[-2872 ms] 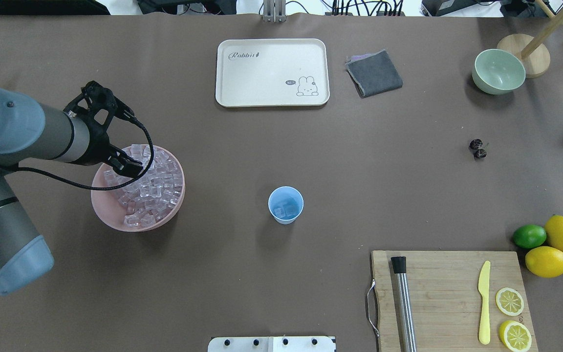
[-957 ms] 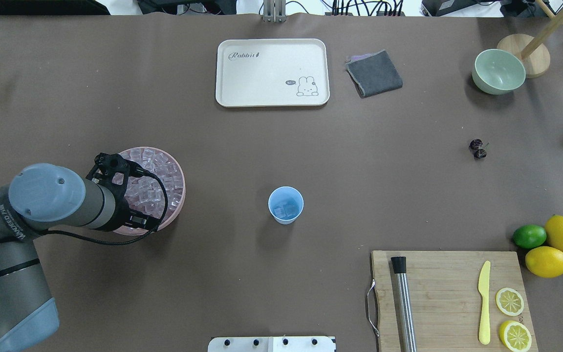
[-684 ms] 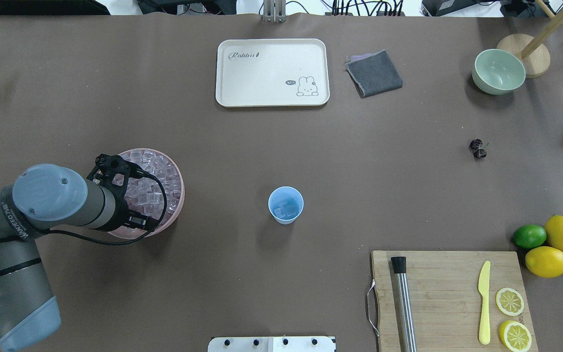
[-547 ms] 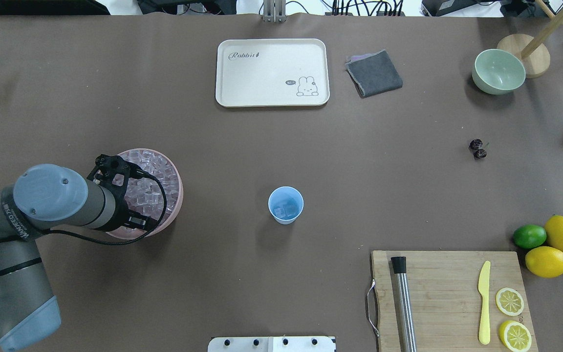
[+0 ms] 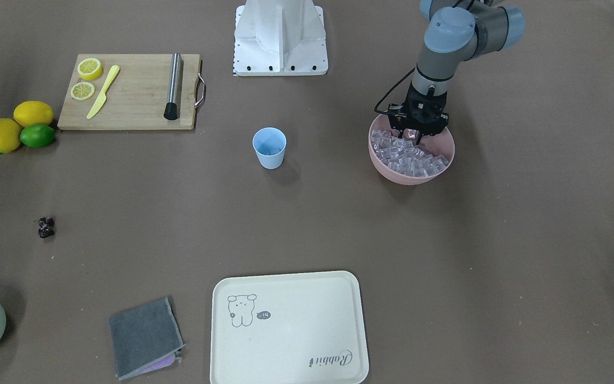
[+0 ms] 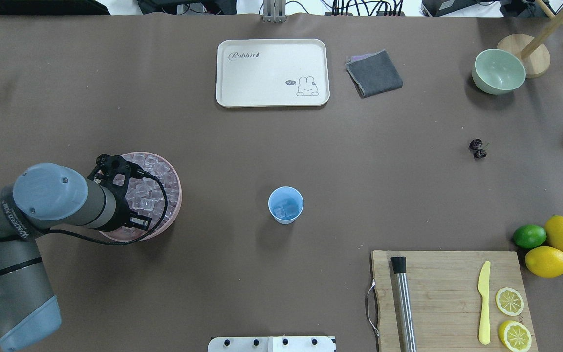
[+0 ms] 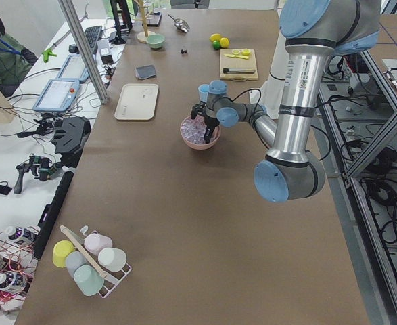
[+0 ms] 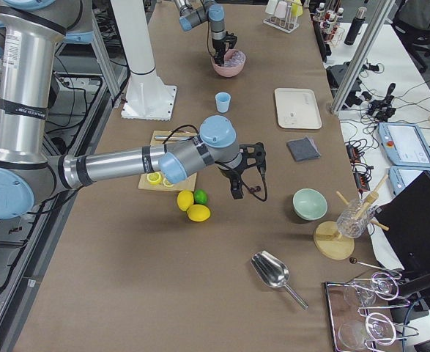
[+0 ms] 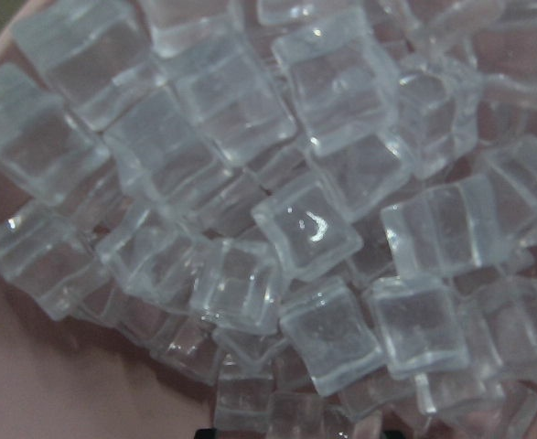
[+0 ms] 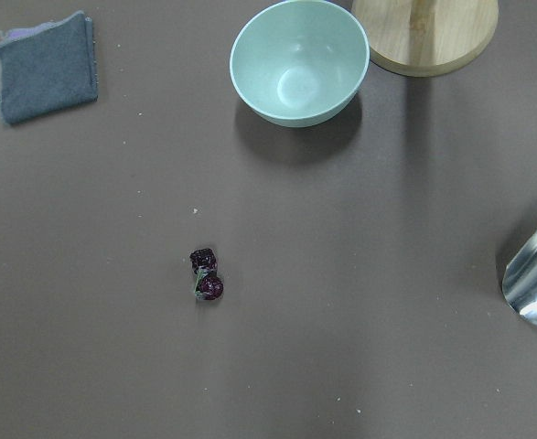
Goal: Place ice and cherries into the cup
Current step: 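Lower the left gripper into the ice and grasp a third cube, then carry the ice cube with the left gripper over the cup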
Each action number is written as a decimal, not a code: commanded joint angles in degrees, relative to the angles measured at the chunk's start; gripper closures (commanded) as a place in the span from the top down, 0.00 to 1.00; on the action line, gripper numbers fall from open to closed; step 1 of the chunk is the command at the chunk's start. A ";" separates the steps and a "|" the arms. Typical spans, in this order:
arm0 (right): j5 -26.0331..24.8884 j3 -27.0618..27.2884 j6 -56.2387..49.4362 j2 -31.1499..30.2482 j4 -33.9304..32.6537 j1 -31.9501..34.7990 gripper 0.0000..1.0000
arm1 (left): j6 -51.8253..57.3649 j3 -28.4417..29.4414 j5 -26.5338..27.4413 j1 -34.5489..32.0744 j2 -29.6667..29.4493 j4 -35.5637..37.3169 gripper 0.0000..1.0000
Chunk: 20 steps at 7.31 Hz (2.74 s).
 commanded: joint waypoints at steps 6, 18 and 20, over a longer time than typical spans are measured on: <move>0.00 0.00 0.00 0.00 0.00 0.00 1.00 | 1.02 -5.06 -5.19 -4.55 -0.37 0.20 0.00; 0.00 0.17 0.00 0.00 0.00 0.00 1.00 | -34.22 11.54 14.66 8.17 -31.57 -0.15 0.00; 0.00 0.26 -0.09 0.00 0.00 0.00 1.00 | -35.37 12.16 14.66 8.18 -31.66 -0.41 0.00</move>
